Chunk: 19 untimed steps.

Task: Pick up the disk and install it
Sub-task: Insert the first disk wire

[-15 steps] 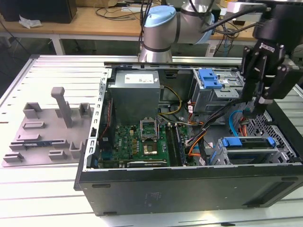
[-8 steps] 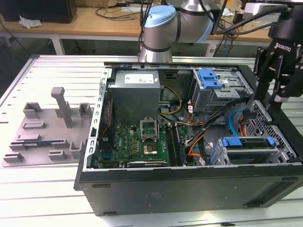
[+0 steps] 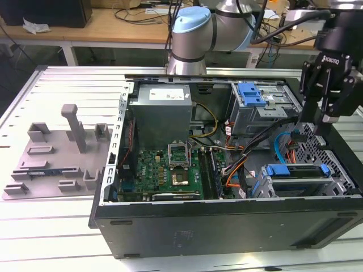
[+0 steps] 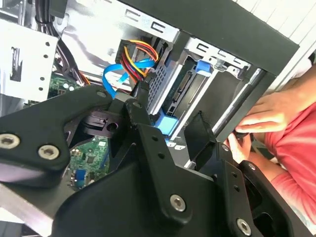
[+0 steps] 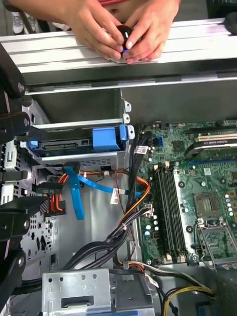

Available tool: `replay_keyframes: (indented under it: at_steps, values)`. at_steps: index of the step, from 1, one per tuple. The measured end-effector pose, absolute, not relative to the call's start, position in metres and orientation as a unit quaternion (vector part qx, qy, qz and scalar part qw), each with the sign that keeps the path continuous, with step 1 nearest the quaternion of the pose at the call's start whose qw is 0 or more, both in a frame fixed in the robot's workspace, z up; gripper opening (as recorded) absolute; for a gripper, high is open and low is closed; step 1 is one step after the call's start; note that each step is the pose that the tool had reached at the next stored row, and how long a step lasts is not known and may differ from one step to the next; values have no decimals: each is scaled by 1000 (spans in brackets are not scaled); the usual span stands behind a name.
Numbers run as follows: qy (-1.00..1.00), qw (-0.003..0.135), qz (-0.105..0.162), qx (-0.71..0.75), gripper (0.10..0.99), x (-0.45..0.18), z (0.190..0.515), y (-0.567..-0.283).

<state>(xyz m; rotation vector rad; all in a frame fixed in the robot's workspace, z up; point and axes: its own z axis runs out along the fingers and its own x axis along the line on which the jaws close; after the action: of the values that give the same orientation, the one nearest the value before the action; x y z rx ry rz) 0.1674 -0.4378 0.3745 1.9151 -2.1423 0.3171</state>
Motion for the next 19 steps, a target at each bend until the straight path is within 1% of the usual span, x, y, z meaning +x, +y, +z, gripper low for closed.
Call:
replay_keyframes:
  at_steps: [4, 8, 12, 13, 14, 15, 16, 17, 19]
  values:
    - [-738, 126, 110, 654, 565, 167, 370, -432]
    - [-737, 132, 117, 652, 565, 167, 367, -417]
    - [-736, 136, 123, 651, 565, 167, 363, -414]
    - [-736, 138, 125, 651, 482, 167, 362, -414]
    - [-736, 139, 126, 651, 482, 167, 361, -413]
    - [-736, 140, 128, 650, 420, 167, 360, -413]
    - [-735, 141, 129, 650, 420, 167, 359, -412]
    - [-735, 142, 131, 650, 353, 167, 358, -412]
    - [-735, 143, 135, 649, 353, 167, 357, -411]
